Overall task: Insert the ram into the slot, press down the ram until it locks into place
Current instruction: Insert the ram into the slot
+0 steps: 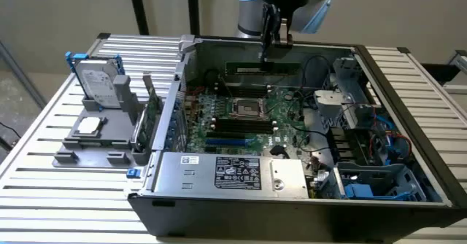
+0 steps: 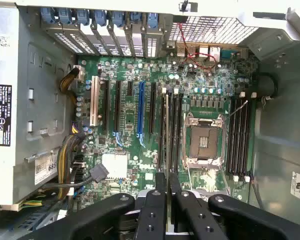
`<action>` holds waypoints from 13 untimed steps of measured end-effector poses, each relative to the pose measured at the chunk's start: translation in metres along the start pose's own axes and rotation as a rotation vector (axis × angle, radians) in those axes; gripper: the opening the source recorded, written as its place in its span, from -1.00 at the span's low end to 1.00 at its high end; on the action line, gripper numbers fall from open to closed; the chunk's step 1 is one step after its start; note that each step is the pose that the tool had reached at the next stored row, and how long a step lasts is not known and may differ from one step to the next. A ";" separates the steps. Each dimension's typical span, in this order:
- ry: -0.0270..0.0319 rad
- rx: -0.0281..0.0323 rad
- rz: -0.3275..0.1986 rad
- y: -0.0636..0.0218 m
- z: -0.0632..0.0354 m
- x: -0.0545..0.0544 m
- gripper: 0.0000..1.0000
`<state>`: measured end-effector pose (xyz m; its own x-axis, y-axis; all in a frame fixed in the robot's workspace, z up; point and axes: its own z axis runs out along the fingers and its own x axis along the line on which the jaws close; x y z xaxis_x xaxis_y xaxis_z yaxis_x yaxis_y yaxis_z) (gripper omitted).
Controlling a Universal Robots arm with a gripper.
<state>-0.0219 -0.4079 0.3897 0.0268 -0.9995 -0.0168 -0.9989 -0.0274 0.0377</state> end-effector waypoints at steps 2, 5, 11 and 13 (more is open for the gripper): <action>0.0000 0.0000 0.000 0.0000 0.0000 0.000 -0.73; 0.0000 0.0000 0.000 0.0000 0.0000 0.000 -0.73; 0.0001 -0.0006 0.000 0.0001 0.0001 0.000 -0.73; -0.0003 -0.0024 0.004 0.0000 0.0016 0.000 -0.73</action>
<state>-0.0220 -0.4079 0.3881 0.0232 -0.9996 -0.0170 -0.9989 -0.0239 0.0402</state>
